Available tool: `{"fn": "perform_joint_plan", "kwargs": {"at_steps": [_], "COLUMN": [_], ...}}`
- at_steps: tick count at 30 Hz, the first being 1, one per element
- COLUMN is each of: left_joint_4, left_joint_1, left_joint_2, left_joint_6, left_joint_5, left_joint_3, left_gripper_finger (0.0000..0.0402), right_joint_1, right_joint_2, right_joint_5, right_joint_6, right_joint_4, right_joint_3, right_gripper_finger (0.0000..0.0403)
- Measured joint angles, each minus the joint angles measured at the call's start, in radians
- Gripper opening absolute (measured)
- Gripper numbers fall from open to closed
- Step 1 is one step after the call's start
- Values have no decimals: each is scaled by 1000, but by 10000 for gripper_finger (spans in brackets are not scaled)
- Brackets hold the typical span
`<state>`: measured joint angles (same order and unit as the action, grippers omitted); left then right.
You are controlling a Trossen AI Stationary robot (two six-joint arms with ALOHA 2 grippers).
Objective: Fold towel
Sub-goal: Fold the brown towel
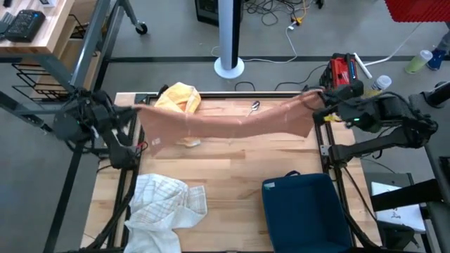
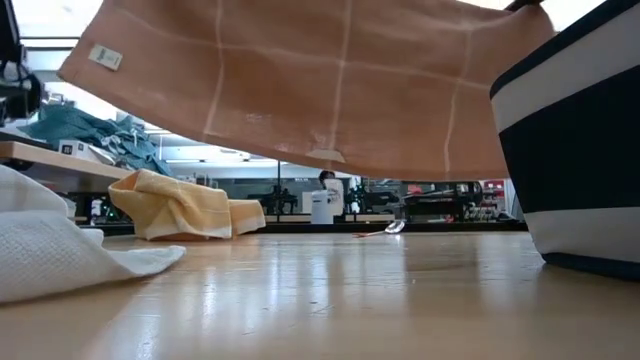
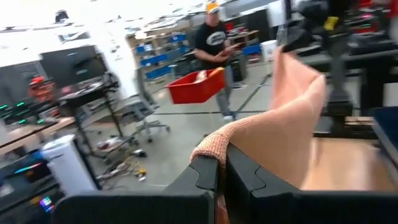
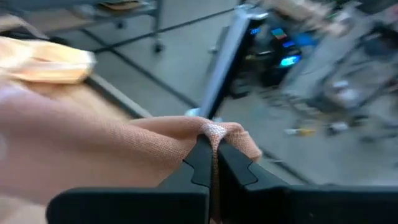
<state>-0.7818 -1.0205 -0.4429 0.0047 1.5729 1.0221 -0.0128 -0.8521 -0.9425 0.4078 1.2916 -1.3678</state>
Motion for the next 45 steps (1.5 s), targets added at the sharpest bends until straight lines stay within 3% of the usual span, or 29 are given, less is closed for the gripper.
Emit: {"fn": "perform_joint_plan", "kwargs": {"at_steps": [5,7,14,18,21,26,29,33,39,45], "left_joint_4": [-4,-2,-4,-3,8,225,407,594,720,734], "left_joint_1": [43,46,46,45,45,45,44,44,45,45], "left_joint_2": [108,143,198,183,139,19,-59,-156,-259,-309], "left_joint_6": [39,14,-258,-588,-879,-1246,-1382,-1491,-1616,-1785], "left_joint_5": [-1,-7,-285,-509,-606,-835,-930,-983,-1108,-1266], "left_joint_3": [-6,-11,-175,-325,-456,-678,-781,-858,-862,-802], "left_gripper_finger": [0,0,0,0,0,7,23,49,92,111], "right_joint_1": [0,0,-1,-5,-9,-9,-9,-9,-9,-9], "right_joint_2": [-80,-88,-23,34,66,80,77,77,79,79], "right_joint_5": [-189,-171,207,418,552,743,768,800,809,732], "right_joint_6": [-90,-85,182,271,304,337,340,322,326,319], "right_joint_4": [-61,-63,85,96,58,61,68,108,180,175], "right_joint_3": [0,-10,79,219,339,474,505,502,442,381], "right_gripper_finger": [0,0,0,0,0,9,27,65,123,155]}}
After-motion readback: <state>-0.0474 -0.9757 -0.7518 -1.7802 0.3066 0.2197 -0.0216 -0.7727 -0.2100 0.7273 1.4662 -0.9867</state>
